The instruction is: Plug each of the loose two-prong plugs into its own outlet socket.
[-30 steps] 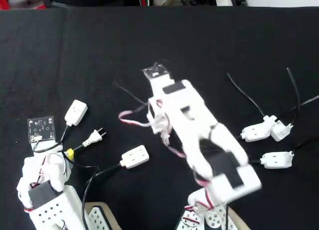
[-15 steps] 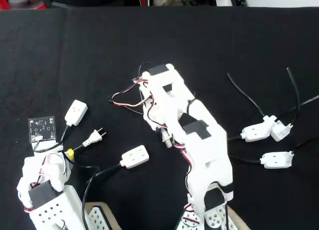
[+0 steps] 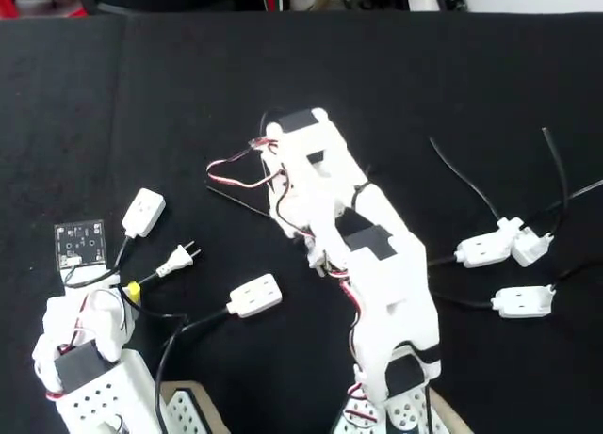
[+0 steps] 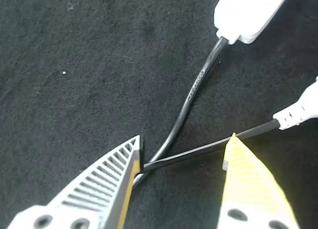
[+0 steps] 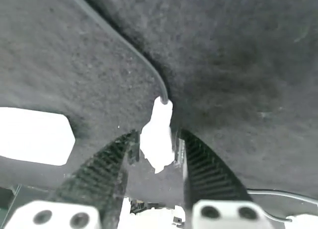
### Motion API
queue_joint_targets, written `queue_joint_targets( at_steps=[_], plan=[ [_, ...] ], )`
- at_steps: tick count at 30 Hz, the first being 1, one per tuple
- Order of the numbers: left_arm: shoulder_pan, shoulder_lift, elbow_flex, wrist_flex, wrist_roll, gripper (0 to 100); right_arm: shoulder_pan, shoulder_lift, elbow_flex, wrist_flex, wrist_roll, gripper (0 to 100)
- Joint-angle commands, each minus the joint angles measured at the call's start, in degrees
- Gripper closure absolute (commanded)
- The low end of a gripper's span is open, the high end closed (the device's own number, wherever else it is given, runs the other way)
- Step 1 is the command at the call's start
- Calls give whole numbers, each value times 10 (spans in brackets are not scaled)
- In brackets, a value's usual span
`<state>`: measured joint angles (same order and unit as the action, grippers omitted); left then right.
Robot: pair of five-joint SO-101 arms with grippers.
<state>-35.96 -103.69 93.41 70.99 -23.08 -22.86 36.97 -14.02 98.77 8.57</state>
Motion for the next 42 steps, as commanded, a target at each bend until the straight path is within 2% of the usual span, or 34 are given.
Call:
queue_joint_targets(
  at_steps=[1, 11, 15, 29, 33, 37, 42],
  plan=[
    [-5, -5, -3, -10, -3, 733, 11, -1, -30, 20, 3, 868],
    [-4, -5, -2, -10, -3, 733, 11, 45, -24, 20, 1, 871],
    [-4, -5, -2, -10, -3, 733, 11, 52, -35, 18, -9, 972],
    [-5, -5, 0, -18, -3, 733, 12, 48, -94, 20, -28, 987],
    [0, -5, 0, -17, -3, 733, -9, -5, -99, 20, -65, 987],
    [7, -5, -2, -20, 2, 733, -33, -126, -65, 13, -84, 987],
    [76, -5, -15, -22, 59, 733, -56, -315, 36, -68, -127, 987]
  ],
)
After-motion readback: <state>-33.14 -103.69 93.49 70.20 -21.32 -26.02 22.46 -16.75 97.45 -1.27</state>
